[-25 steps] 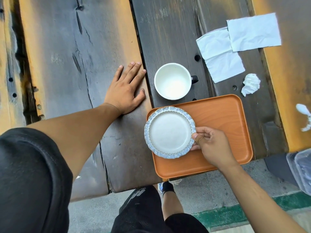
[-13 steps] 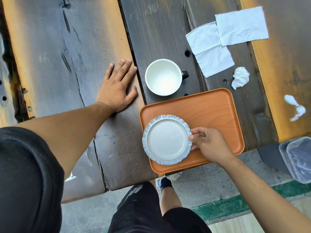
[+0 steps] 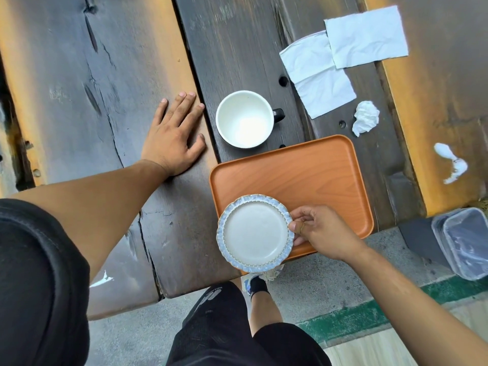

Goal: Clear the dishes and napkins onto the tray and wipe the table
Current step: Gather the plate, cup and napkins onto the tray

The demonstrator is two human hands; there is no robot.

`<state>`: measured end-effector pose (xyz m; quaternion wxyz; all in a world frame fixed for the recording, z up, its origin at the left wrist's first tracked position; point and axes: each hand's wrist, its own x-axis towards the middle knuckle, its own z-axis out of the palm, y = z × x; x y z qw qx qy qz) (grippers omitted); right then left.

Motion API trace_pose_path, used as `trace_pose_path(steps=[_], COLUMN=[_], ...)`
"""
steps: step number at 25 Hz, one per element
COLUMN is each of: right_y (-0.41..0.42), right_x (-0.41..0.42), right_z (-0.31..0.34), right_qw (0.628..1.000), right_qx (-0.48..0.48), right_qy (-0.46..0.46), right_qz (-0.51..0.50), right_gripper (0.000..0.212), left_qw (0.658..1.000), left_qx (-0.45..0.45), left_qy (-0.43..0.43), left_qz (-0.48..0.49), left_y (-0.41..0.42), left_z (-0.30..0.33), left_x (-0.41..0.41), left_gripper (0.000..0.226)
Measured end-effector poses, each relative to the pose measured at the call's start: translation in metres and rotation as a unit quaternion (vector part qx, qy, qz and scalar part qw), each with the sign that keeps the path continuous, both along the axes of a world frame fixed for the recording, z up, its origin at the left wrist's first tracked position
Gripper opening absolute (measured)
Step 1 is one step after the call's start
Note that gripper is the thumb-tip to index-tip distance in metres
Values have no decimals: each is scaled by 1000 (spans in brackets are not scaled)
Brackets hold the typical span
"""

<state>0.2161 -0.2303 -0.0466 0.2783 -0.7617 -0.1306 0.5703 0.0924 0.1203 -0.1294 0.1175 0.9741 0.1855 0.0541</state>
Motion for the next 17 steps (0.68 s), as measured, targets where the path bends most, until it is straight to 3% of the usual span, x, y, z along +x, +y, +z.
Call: trace_pose_path(steps=[9,13,17], right_y=[-6,8,60], right_x=[-1,10,39], right_z=[4,9,9], right_qw=[997,985,962], right_qx=[3,38,106], right_qy=[13,-50,-187], right_qz=[-82,-160,-166], right_gripper=[22,23,25], left_qw=[1000,1000,1000], left_qx=[-3,-2,0], left_qy=[3,9,9], left_qz=[0,1,3], left_y=[0,1,0], left_z=[1,1,2], left_x=[1,1,1], left_gripper=[65,66,66])
